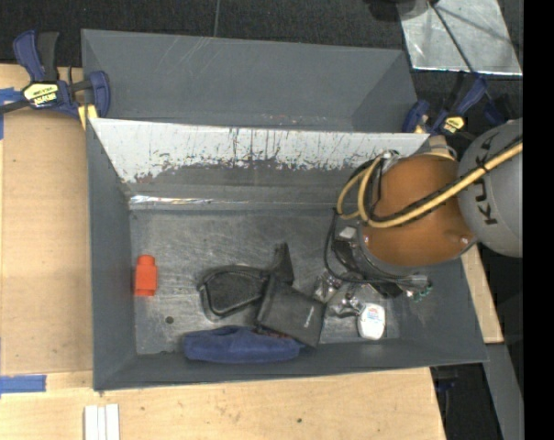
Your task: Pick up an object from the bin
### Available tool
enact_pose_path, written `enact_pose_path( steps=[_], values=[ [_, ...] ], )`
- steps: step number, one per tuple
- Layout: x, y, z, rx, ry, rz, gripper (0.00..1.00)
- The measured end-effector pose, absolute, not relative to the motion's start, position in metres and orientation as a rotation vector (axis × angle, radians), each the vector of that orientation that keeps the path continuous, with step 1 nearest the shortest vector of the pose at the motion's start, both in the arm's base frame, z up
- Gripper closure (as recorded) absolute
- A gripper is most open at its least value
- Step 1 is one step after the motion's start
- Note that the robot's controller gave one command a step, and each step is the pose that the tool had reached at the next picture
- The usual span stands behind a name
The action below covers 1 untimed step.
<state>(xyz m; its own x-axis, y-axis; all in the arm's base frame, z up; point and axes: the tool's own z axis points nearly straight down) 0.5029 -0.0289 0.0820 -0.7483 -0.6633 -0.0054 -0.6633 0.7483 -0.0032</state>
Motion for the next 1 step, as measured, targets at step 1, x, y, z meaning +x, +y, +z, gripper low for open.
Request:
enact_pose_path(
  steps=[1],
  values=[
    [0.5500, -0.0447, 0.2003, -1.106, 2.927, -0.009, 1.00]
  ],
)
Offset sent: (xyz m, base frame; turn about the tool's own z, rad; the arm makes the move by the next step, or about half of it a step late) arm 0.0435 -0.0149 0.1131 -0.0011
